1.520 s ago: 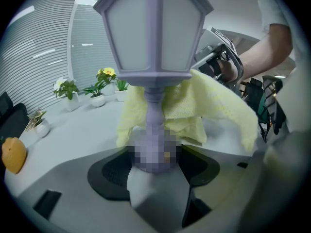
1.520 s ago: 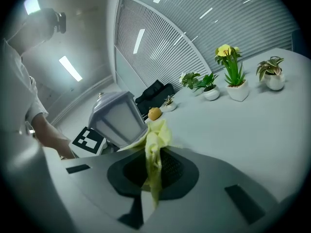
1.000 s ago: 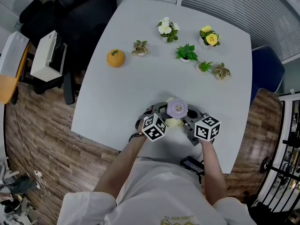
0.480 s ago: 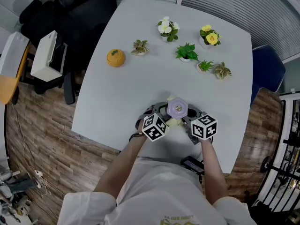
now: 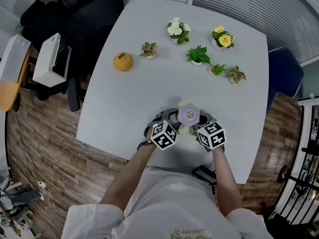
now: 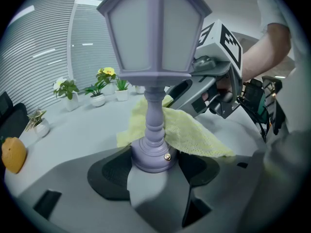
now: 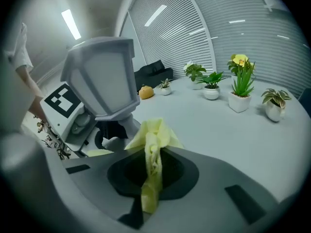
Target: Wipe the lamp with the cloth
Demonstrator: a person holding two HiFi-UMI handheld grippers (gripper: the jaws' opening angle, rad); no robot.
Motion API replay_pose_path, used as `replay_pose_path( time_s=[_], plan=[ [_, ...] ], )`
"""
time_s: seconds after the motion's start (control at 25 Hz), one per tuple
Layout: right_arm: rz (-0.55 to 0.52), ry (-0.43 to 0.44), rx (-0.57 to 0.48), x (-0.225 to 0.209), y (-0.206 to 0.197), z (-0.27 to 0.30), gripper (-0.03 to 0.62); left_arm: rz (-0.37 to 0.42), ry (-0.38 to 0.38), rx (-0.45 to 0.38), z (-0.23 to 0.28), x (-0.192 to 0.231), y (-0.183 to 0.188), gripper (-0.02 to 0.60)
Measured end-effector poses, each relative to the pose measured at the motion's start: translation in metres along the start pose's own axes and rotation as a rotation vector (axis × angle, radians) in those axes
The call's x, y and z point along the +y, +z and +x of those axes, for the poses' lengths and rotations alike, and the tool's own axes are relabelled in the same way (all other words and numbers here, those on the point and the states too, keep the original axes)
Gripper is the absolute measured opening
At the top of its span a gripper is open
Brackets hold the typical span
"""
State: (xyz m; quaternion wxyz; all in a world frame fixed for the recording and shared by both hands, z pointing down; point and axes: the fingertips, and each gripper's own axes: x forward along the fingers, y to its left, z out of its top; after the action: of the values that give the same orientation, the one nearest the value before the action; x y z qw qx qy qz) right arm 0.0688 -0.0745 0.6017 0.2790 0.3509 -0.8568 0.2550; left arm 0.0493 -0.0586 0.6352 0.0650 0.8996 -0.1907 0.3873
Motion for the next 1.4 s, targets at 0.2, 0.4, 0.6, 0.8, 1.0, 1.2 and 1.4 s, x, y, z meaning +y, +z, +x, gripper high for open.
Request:
replay_pose_path(
  time_s=[0.2, 0.4, 0.6, 0.8, 1.0, 1.2, 1.4],
  plan=[
    [-0.034, -0.036, 0.012, -0.004, 0.002, 0.003, 0.026, 0.000, 0.001, 0.000, 0.001, 0.001, 0.000, 0.306],
    [-0.038, -0.060, 0.011, -0.007, 0.005, 0.006, 0.026, -0.002, 0.000, 0.002, 0.000, 0.000, 0.001, 0.306],
    [-0.053, -0.060, 0.016, -0.006, 0.003, 0.004, 0.026, -0.003, -0.002, 0.002, 0.001, 0.000, 0.000, 0.305],
    [-0.047, -0.048, 0.019, 0.002, -0.006, -0.003, 0.026, -0.002, -0.001, 0.001, -0.001, 0.000, 0.000, 0.307],
    [-0.052, -0.038, 0.031, 0.008, -0.014, -0.006, 0.026, -0.003, 0.000, 0.002, 0.001, 0.001, 0.000, 0.306],
    [-0.054, -0.016, 0.059, 0.021, -0.022, -0.007, 0.027, -0.003, -0.001, 0.005, 0.001, 0.000, -0.001, 0.305],
    [-0.095, 0.000, 0.094, 0.032, -0.025, -0.005, 0.026, -0.003, -0.003, 0.006, 0.001, 0.000, 0.000, 0.305]
  ],
)
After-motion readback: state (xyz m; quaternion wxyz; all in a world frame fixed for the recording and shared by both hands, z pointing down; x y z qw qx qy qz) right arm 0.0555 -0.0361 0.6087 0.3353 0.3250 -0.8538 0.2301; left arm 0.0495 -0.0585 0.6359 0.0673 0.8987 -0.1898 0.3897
